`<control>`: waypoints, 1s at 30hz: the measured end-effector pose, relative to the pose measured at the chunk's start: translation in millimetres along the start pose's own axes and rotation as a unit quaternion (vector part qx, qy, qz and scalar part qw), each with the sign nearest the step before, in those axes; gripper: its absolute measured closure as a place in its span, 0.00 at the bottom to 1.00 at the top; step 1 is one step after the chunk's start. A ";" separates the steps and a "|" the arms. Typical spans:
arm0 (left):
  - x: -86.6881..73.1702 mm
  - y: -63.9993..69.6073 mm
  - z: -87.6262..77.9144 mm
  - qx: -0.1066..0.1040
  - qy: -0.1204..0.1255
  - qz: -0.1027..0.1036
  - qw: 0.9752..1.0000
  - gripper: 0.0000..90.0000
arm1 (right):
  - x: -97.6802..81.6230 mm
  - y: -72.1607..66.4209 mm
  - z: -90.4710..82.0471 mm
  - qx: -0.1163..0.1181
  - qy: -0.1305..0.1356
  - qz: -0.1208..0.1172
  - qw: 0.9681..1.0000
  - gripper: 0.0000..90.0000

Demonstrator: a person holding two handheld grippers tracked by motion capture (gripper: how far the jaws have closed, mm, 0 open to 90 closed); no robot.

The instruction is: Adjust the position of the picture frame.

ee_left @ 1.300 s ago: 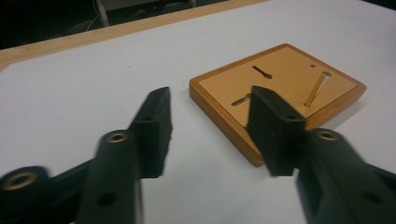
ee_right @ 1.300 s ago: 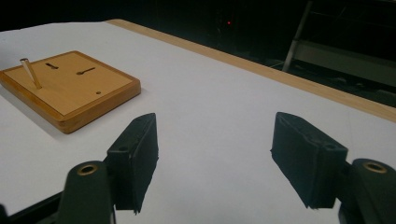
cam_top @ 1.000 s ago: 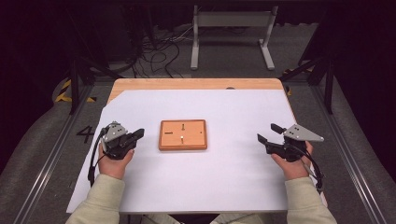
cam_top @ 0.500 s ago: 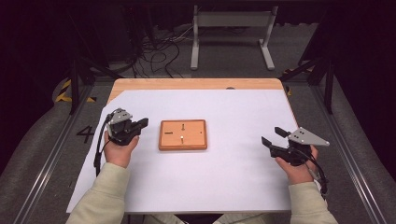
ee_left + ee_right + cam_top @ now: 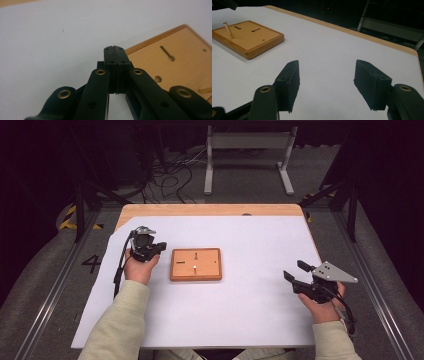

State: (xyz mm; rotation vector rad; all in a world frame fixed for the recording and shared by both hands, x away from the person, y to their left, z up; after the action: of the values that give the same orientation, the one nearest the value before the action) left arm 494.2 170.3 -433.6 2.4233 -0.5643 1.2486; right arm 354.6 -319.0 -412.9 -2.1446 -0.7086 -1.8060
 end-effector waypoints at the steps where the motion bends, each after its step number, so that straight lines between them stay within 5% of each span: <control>1: -2.3 -1.0 4.1 0.001 -0.010 -0.006 1.000 1.00 | -0.5 0.5 -2.0 -0.002 0.000 0.001 1.000 0.42; 11: -17.3 -4.8 30.9 -0.024 -0.069 -0.036 0.997 1.00 | -3.5 0.8 -7.8 -0.007 -0.005 0.004 1.000 0.41; 19: -17.6 -2.5 32.2 -0.016 -0.076 -0.036 0.996 1.00 | -3.3 0.5 -9.4 -0.008 -0.003 0.001 1.000 0.41; 23: -18.2 8.3 35.8 -0.054 -0.078 -0.040 0.995 1.00 | -3.4 -0.4 -8.6 -0.005 -0.005 -0.001 1.000 0.41; 30: -17.9 36.5 40.6 -0.083 -0.089 -0.021 0.992 1.00 | -3.9 -0.2 -8.2 -0.004 -0.005 0.001 1.000 0.41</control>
State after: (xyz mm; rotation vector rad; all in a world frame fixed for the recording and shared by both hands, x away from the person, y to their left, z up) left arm 494.3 122.8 -465.9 2.4062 -0.6378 0.9339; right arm 347.1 -323.6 -415.1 -2.1606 -0.7022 -1.8008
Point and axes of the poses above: each handheld gripper's, and its own axes: z roughly forward along the jaws, x roughly out of its top, y roughly to its right, the point moved 2 cm from there along z, roughly forward along the jaws, and after that the axes turned 10 degrees about y, right-handed, at the moved point
